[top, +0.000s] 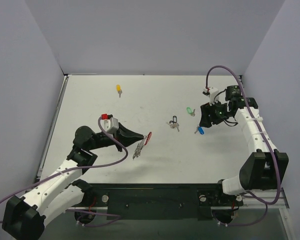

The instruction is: Put the keys on the keyring

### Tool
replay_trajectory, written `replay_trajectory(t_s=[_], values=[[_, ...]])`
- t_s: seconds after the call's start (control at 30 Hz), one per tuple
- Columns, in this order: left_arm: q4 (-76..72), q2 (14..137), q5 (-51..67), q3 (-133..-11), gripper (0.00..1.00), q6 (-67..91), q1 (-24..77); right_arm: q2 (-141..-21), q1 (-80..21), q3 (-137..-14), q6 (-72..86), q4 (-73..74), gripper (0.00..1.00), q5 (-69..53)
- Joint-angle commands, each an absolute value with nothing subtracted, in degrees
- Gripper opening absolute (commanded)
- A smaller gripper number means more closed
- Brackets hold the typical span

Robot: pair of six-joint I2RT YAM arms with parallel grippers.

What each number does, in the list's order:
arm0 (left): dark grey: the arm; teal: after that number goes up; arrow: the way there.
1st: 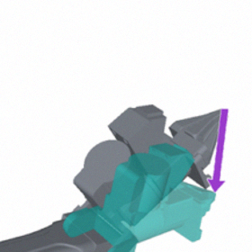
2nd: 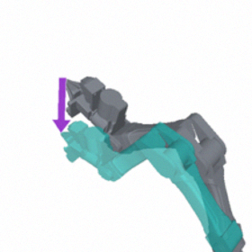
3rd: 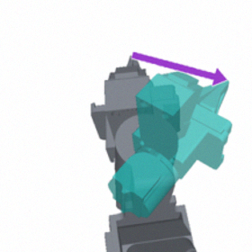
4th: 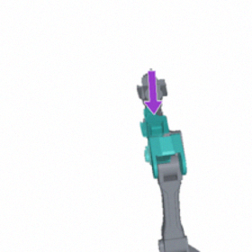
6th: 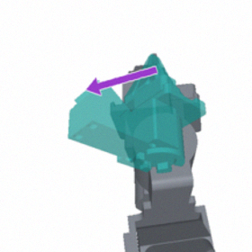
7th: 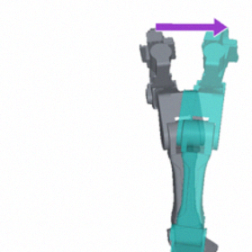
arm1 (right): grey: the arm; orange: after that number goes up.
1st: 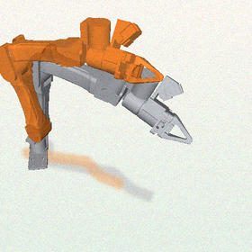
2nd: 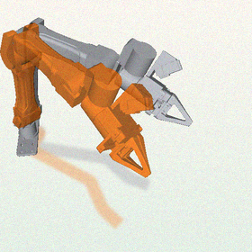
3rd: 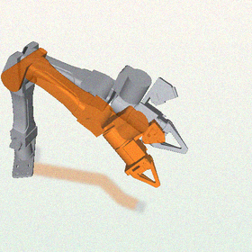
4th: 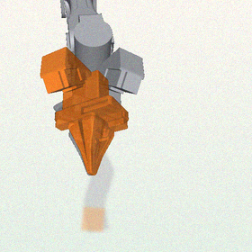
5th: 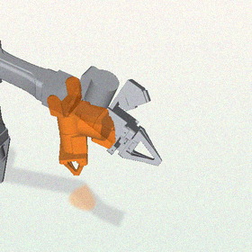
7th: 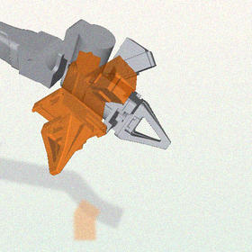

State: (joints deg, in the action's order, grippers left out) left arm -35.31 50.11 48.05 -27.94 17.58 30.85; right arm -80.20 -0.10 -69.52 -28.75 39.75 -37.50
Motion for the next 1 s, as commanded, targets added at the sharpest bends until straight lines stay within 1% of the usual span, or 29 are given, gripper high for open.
replay_trajectory(t_s=[0.0, 0.07, 0.2, 0.27, 0.37, 0.6, 0.83, 0.9, 0.97], values=[[-24.17, 46.32, 48.61, -30.51, 0.00, 8.09, 29.88, -85.07, 2.28, -72.16, -21.53, 37.09, 0.51, -28.30], [-26.09, 45.44, 48.51, -29.19, 0.00, 8.08, 29.45, -86.65, 2.02, -71.72, -21.62, 35.34, 0.51, -27.52], [-22.85, 44.65, 48.87, -30.32, 0.00, 6.15, 28.92, -90.70, 1.06, -72.15, -24.34, 32.53, 0.47, -25.06], [-22.59, 44.65, 49.04, -30.32, 0.00, 6.06, 28.92, -93.24, 1.05, -74.16, -24.26, 32.17, 0.42, -24.87], [-22.50, 44.21, 49.48, -30.32, 0.00, 5.71, 28.92, -98.15, 0.44, -77.07, -23.47, 32.43, 0.40, -24.09], [-21.80, 44.38, 49.66, -30.32, 0.00, 4.84, 28.48, -106.60, -4.65, -81.56, -23.64, 33.66, 0.39, -15.82], [-21.36, 44.38, 49.83, -30.50, 0.00, 4.57, 28.04, -110.21, -5.45, -82.88, -22.94, 34.10, 0.36, -13.01], [-21.45, 44.47, 49.83, -30.41, 0.00, 4.48, 27.95, -111.09, -5.71, -83.14, -22.68, 34.28, 0.31, -13.01], [-21.27, 44.65, 49.92, -30.41, 0.00, 4.48, 27.95, -112.14, -5.98, -83.32, -22.59, 34.45, 0.30, -12.66]])
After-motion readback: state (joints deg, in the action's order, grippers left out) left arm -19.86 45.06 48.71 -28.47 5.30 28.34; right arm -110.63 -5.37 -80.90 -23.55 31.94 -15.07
